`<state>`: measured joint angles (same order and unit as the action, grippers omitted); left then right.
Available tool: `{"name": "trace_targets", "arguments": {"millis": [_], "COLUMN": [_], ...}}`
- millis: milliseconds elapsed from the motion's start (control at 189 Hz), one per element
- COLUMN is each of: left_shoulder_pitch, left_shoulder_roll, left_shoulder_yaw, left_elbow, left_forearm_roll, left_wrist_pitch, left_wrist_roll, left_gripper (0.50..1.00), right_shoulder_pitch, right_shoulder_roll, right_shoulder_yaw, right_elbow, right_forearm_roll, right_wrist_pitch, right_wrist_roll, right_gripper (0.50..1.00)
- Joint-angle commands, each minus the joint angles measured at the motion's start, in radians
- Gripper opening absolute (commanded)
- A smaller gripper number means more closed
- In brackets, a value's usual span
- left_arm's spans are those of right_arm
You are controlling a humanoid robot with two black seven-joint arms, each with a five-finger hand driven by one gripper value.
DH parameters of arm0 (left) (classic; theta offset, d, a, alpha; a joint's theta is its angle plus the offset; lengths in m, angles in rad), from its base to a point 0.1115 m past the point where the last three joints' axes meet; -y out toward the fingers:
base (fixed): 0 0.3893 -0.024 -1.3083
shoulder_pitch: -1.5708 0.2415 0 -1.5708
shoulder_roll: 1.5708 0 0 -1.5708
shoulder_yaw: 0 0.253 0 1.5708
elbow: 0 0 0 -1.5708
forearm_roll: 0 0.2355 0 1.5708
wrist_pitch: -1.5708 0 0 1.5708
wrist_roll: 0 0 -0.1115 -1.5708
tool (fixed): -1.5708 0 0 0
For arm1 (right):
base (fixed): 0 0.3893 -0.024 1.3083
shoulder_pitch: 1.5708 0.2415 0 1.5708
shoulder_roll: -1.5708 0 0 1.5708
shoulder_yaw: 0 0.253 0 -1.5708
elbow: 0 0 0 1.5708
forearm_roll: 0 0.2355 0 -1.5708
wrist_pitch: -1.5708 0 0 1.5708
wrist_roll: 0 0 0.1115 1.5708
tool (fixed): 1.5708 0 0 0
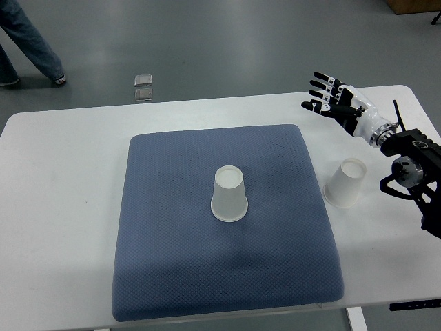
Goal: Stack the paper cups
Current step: 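Lower the right hand around the white paper cup beside the pad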
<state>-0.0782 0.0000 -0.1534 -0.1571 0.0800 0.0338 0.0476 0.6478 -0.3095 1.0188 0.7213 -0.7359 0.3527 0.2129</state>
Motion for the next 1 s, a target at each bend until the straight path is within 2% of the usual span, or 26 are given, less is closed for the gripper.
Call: {"name": "trace_targets", "arguments": {"millis": [0,159,423,629,814,994], "left_shoulder_pitch": [0.000,0.000,0.000,0.000,0.000,0.000], "left_shoulder_roll": [0.000,0.000,0.000,0.000,0.000,0.000], "left_shoulder_yaw": [0.000,0.000,0.000,0.000,0.000,0.000], "left_elbow": [-0.001,0.001,0.001,0.001,-0.001,0.001], "left_forearm_roll": [0.000,0.000,0.001,0.000,0.000,0.000], "left_wrist_pitch": [0.000,0.000,0.000,0.000,0.000,0.000], "left_wrist_roll": [0.000,0.000,0.000,-0.002,0.000,0.000], "left_gripper": [1.000,1.000,1.000,1.000,1.000,1.000], "right_shoulder_pitch": [0.004,0.004,0.006,0.006,0.020,0.020], "right_shoulder_roll": [-0.069,-0.131,-0.283,-0.355,-0.390,-0.399], "right_shoulder_yaw": [-0.023,-0.031,-0.132,-0.192,-0.255,-0.307], "right_elbow": [0.021,0.056,0.171,0.225,0.247,0.247], "right_forearm_roll": [-0.042,-0.201,-0.480,-0.658,-0.764,-0.835], "right_wrist_pitch": [0.058,0.106,0.112,0.111,0.098,0.043], "right_wrist_roll": [0.020,0.077,0.220,0.315,0.345,0.361], "right_gripper": [0.928,0.928,0.928,0.928,0.928,0.928]}}
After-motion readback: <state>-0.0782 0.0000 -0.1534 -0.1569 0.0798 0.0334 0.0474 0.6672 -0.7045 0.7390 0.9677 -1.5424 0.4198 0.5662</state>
